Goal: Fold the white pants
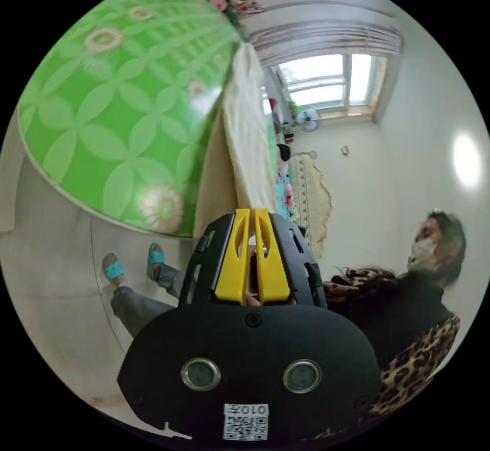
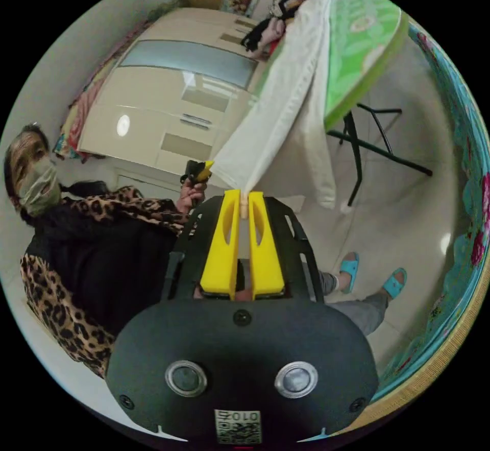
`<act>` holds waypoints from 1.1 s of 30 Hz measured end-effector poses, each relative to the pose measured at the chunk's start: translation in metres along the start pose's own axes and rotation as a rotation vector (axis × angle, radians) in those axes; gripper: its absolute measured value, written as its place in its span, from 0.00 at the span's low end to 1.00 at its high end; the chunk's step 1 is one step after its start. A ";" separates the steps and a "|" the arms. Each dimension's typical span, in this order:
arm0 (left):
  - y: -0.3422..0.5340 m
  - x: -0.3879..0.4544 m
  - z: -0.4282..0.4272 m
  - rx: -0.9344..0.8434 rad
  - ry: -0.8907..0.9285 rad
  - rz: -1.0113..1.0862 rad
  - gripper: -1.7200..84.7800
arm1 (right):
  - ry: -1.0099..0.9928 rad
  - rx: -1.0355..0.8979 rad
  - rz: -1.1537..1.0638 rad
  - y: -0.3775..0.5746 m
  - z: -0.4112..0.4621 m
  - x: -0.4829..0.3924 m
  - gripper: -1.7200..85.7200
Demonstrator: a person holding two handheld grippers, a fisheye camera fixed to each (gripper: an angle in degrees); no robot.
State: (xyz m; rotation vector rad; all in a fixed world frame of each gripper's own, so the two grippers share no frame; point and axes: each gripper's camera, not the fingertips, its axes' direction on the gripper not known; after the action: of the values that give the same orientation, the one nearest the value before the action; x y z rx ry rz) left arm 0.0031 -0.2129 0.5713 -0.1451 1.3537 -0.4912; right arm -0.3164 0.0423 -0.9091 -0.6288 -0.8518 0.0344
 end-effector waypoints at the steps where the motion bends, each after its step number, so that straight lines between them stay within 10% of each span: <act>1: -0.001 0.014 -0.001 -0.003 -0.009 0.062 0.02 | -0.019 0.045 -0.032 0.005 -0.011 -0.006 0.08; 13: 0.000 -0.017 0.020 -0.105 -0.205 0.011 0.02 | 0.069 -0.080 0.210 0.025 0.027 0.064 0.08; 19: 0.015 -0.048 0.029 -0.159 0.019 -0.043 0.02 | 0.096 -0.102 0.367 0.038 0.042 0.112 0.13; 25: 0.044 -0.066 0.000 -0.093 0.039 -0.078 0.02 | 0.206 -0.031 0.205 0.000 0.021 0.106 0.28; 33: 0.041 -0.068 -0.019 0.014 0.072 -0.051 0.02 | 0.210 -0.282 0.038 -0.057 0.070 0.147 0.25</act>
State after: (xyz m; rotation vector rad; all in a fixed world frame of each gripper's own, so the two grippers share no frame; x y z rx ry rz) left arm -0.0134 -0.1450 0.6127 -0.1526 1.4191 -0.5531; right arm -0.2802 0.0707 -0.7432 -0.8971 -0.6451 -0.1175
